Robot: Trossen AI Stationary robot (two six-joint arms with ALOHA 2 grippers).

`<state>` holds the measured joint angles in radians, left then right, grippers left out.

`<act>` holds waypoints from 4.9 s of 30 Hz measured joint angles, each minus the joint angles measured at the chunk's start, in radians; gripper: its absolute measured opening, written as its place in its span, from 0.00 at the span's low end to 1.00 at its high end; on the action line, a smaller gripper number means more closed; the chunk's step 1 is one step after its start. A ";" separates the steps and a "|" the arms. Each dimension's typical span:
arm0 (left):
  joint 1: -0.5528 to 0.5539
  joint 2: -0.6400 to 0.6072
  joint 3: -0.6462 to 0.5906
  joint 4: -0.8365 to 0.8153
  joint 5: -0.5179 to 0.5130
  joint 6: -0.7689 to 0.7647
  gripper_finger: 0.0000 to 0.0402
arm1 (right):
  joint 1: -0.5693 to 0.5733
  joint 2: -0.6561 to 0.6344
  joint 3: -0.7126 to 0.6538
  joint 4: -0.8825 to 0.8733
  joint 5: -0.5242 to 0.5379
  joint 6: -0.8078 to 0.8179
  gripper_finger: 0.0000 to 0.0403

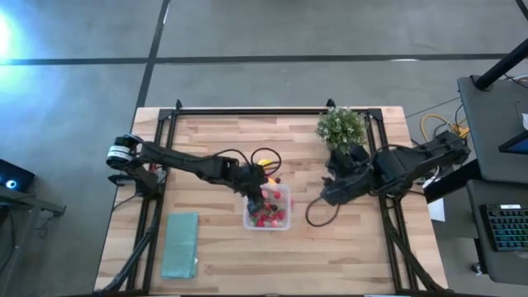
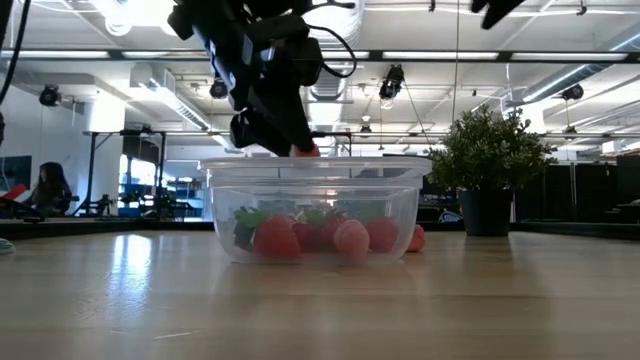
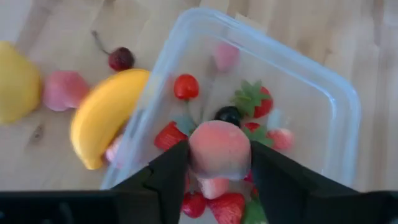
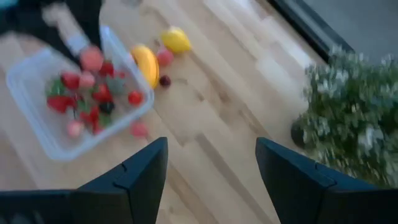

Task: Pick and placing Produce into tupperware
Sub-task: Put the pink peach into the transparent bin, then put the yellow lemon into the transparent bin

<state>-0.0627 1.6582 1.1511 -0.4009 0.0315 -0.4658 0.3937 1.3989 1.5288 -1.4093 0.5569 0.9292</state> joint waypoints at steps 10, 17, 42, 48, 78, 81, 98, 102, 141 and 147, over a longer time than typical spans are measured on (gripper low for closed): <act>-0.002 -0.006 0.000 -0.010 0.057 0.000 0.63 | 0.152 0.010 -0.158 0.007 -0.036 0.082 0.58; -0.024 -0.029 0.000 -0.018 0.107 0.001 0.64 | 0.170 0.007 -0.465 0.447 -0.088 -0.115 0.58; -0.101 -0.038 0.000 -0.179 0.014 0.000 0.64 | -0.121 0.272 -0.743 1.215 -0.358 -0.619 0.58; -0.101 -0.038 0.000 -0.184 0.014 -0.001 0.64 | -0.147 0.331 -0.696 1.218 -0.361 -0.696 0.58; -0.099 -0.038 0.001 -0.182 -0.031 0.000 0.64 | -0.212 0.339 -0.705 1.333 -0.385 -0.784 0.39; -0.099 -0.038 0.001 -0.182 -0.031 0.000 0.64 | -0.212 0.339 -0.716 1.331 -0.388 -0.777 0.35; -0.096 -0.038 0.002 -0.175 -0.030 0.000 0.64 | -0.204 0.242 -0.660 1.129 -0.383 -0.724 0.24; -0.096 -0.038 0.002 -0.157 -0.030 -0.001 0.64 | -0.198 0.150 -0.634 1.079 -0.383 -0.692 0.24; 0.295 -0.130 0.016 -0.174 -0.056 0.006 0.64 | -0.211 0.009 -0.285 0.643 -0.006 -0.387 0.63; 0.392 0.021 0.092 -0.180 0.093 -0.044 0.64 | -0.212 -0.071 -0.296 0.538 0.110 -0.241 0.64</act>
<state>0.3290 1.6791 1.2431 -0.5811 0.1242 -0.5093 0.1822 1.3277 1.2330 -0.8712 0.6664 0.6886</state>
